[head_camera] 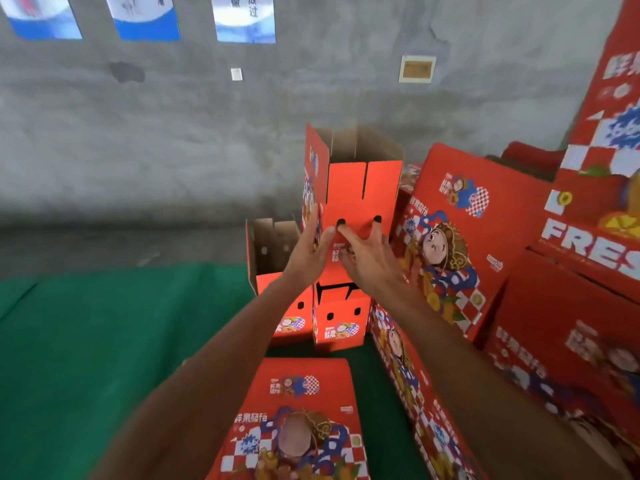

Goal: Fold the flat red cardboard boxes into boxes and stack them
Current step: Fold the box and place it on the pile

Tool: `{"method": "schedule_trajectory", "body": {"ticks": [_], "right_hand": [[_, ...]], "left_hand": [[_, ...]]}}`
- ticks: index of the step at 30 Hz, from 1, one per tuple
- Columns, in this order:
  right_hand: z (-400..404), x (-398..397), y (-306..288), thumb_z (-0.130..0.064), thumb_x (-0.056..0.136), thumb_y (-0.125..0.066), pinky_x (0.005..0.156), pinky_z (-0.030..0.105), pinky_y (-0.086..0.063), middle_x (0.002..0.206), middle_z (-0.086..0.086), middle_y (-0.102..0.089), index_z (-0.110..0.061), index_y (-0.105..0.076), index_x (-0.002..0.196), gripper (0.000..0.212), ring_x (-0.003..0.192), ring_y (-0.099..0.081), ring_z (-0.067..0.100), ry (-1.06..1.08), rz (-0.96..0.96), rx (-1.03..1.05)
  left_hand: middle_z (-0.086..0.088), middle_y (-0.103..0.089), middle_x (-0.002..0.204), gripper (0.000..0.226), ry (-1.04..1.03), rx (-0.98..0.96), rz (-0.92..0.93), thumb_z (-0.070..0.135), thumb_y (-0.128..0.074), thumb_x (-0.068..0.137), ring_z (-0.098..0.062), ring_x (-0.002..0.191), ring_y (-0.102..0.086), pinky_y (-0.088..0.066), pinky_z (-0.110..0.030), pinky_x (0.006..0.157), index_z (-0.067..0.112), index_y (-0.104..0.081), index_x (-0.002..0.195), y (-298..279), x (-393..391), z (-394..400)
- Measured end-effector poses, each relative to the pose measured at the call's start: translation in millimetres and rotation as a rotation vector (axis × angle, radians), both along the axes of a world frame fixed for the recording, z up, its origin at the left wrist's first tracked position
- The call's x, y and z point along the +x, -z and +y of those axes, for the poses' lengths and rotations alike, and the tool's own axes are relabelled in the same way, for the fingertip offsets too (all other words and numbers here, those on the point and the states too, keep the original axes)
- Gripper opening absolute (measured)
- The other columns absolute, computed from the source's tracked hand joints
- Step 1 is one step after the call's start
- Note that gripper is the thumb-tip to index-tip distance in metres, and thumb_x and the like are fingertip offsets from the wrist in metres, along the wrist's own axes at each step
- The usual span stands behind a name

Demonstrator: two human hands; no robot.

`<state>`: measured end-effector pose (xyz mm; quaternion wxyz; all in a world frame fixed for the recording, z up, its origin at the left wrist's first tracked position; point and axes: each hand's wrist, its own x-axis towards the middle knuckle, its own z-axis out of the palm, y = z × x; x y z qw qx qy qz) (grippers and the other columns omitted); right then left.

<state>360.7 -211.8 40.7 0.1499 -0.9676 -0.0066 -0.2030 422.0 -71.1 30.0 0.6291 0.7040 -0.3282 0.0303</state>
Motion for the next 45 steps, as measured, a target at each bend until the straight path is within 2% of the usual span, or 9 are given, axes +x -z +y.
{"method": "schedule_trajectory", "body": {"ticks": [6, 13, 26, 29, 33, 37, 40, 43, 45], "right_hand": [[-7, 6, 10, -0.029, 0.106, -0.046, 0.093, 0.048, -0.054, 0.153, 0.026, -0.022, -0.039, -0.027, 0.158, 0.056, 0.122, -0.052, 0.046, 0.01, 0.035, -0.004], [-12, -7, 18, -0.029, 0.107, -0.046, 0.096, 0.045, -0.046, 0.142, 0.02, -0.034, -0.039, -0.026, 0.16, 0.058, 0.128, -0.047, 0.042, 0.071, 0.046, 0.044], [-10, -9, 9, -0.029, 0.105, -0.047, 0.077, 0.034, -0.041, 0.135, 0.017, -0.043, -0.044, -0.028, 0.158, 0.059, 0.112, -0.059, 0.038, 0.127, 0.024, 0.067], [-11, -19, 12, -0.031, 0.105, -0.048, 0.089, 0.04, -0.047, 0.147, 0.018, -0.041, -0.044, -0.027, 0.159, 0.058, 0.122, -0.056, 0.038, 0.143, 0.05, 0.053], [-12, -38, 5, -0.036, 0.105, -0.048, 0.1, 0.046, -0.048, 0.146, 0.015, -0.045, -0.038, -0.025, 0.16, 0.06, 0.123, -0.056, 0.036, 0.106, 0.059, 0.045], [-12, -77, -8, -0.035, 0.105, -0.049, 0.099, 0.043, -0.048, 0.139, 0.015, -0.053, -0.031, -0.029, 0.16, 0.059, 0.123, -0.056, 0.034, 0.082, 0.032, 0.099], [-3, -124, -15, -0.035, 0.104, -0.051, 0.086, 0.038, -0.05, 0.122, 0.013, -0.06, -0.031, -0.03, 0.16, 0.06, 0.111, -0.061, 0.031, 0.045, 0.005, 0.161], [14, -178, -16, -0.044, 0.103, -0.05, 0.086, 0.04, -0.053, 0.132, 0.012, -0.058, -0.036, -0.025, 0.16, 0.063, 0.116, -0.06, 0.03, 0.051, 0.003, 0.171], [23, -211, -19, -0.05, 0.103, -0.049, 0.094, 0.042, -0.052, 0.144, 0.011, -0.053, -0.035, -0.026, 0.16, 0.064, 0.126, -0.056, 0.029, 0.072, 0.004, 0.158]], "left_hand": [[-0.013, -0.037, 0.162, 0.061, -0.007, 0.041, -0.015, 0.02, -0.037, 0.112, -0.029, 0.151, -0.036, -0.034, -0.057, 0.121, 0.016, -0.009, 0.165, 7, 1, -2], [-0.014, -0.047, 0.154, 0.049, -0.118, 0.167, -0.078, 0.009, -0.043, 0.11, -0.026, 0.143, -0.045, -0.041, -0.052, 0.117, 0.005, -0.03, 0.157, 20, 0, -9], [-0.002, -0.052, 0.152, 0.059, -0.222, 0.203, 0.071, 0.026, -0.058, 0.105, -0.026, 0.14, -0.049, -0.045, -0.055, 0.113, 0.025, -0.032, 0.158, 28, 10, -21], [0.002, -0.053, 0.15, 0.058, -0.221, 0.22, 0.063, 0.033, -0.058, 0.105, -0.023, 0.138, -0.052, -0.049, -0.054, 0.11, 0.029, -0.032, 0.157, 32, -1, -16], [0.007, -0.062, 0.138, 0.052, -0.285, 0.27, 0.056, 0.04, -0.058, 0.104, -0.011, 0.117, -0.064, -0.059, -0.036, 0.092, 0.029, -0.042, 0.151, 25, -14, 2], [0.01, -0.068, 0.124, 0.042, -0.366, 0.333, 0.11, 0.038, -0.056, 0.105, -0.009, 0.095, -0.068, -0.049, -0.016, 0.065, 0.022, -0.054, 0.143, 5, -51, 26], [0.023, -0.061, 0.113, 0.036, -0.437, 0.301, 0.095, 0.033, -0.059, 0.104, -0.014, 0.11, -0.062, -0.052, -0.025, 0.08, 0.02, -0.059, 0.138, -8, -101, 58], [0.003, -0.059, 0.141, 0.045, -0.465, 0.348, 0.094, 0.038, -0.058, 0.104, -0.02, 0.126, -0.056, -0.05, -0.042, 0.103, 0.02, -0.055, 0.145, -12, -155, 90], [-0.001, -0.052, 0.152, 0.051, -0.466, 0.362, 0.1, 0.043, -0.058, 0.103, -0.022, 0.134, -0.052, -0.046, -0.043, 0.11, 0.022, -0.052, 0.148, -13, -189, 105]]}}
